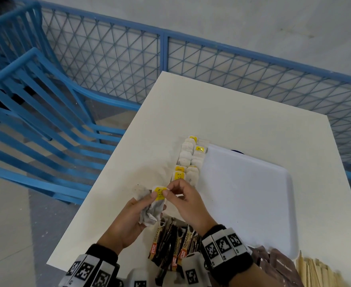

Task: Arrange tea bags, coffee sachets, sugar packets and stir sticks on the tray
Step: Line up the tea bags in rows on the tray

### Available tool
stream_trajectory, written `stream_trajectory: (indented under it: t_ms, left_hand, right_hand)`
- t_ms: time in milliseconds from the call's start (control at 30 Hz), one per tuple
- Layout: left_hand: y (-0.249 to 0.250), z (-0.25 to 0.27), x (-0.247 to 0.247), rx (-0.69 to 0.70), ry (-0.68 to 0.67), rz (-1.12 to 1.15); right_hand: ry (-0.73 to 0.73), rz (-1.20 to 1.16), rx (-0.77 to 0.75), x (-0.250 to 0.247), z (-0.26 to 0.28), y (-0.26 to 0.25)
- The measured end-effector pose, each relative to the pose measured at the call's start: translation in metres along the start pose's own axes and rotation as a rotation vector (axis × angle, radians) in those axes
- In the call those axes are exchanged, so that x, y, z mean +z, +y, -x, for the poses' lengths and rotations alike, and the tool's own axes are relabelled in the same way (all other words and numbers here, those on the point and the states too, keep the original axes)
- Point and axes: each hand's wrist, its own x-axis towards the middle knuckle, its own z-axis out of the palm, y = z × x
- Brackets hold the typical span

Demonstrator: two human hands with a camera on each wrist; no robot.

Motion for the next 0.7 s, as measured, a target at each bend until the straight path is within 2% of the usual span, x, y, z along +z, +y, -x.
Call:
stream_trajectory:
  t_ms: [200,333,400,467,700]
  left_hand:
    - [0.003,0.000,-0.001,0.006,-0.001,0.069]
    - [0.004,-0.002,-0.008,0.032,-0.019,0.102]
    - [0.003,-0.003,-0.012,0.034,0.047,0.095]
    - [0.001,-0.003,-0.014,0.056,0.099,0.022]
    - [-0.003,-0.001,-0.006,0.066,0.020,-0.282]
  right_hand:
    - [-0.016,-0.111,0.030,0.002,0.002,0.000]
    - [0.002,-0.269,0.055,0.000,0.001,-0.001]
    - [0.032,-0.310,0.058,-0.005,-0.001,0.000]
    - [0.053,-0.296,0.062,-0.008,-0.002,0.002]
    - [0.012,-0.070,0.044,0.001,0.004,0.008]
